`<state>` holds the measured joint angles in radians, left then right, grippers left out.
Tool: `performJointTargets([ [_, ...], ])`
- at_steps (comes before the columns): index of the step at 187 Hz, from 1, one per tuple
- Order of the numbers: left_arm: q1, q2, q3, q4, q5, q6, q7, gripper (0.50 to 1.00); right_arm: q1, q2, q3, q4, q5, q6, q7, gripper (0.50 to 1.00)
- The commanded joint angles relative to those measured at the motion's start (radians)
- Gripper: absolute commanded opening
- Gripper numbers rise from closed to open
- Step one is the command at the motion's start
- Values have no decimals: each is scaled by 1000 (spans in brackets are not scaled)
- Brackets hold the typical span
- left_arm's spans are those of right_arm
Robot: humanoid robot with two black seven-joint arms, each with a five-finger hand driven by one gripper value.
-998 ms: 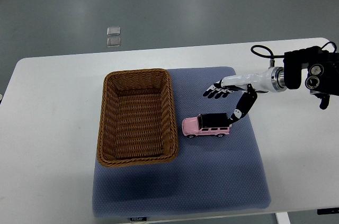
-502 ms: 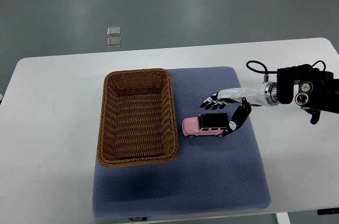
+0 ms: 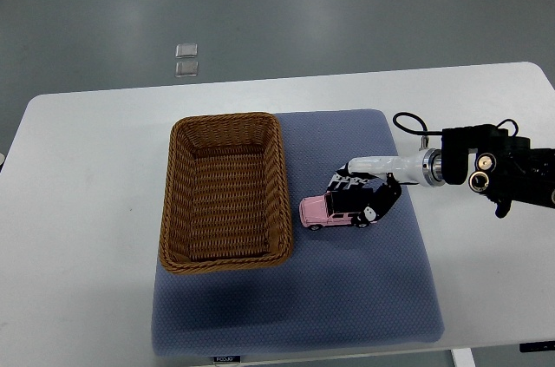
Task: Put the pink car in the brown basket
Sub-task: 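Lower the right hand onto the car roof and close fingers around it, then lift the pink car and carry it toward the wicker basket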
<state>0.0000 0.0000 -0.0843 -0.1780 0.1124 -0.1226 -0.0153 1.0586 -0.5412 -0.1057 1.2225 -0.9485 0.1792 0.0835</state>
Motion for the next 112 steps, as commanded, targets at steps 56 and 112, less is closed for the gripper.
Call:
performJointTargets([
  [56,0,0,3,0,1,3,0,1000,101,-108,15,17,-3,14,52,500],
  [112,0,0,1,-1,0,3,0,1000,216,-151,15,58,14,46,62,500],
])
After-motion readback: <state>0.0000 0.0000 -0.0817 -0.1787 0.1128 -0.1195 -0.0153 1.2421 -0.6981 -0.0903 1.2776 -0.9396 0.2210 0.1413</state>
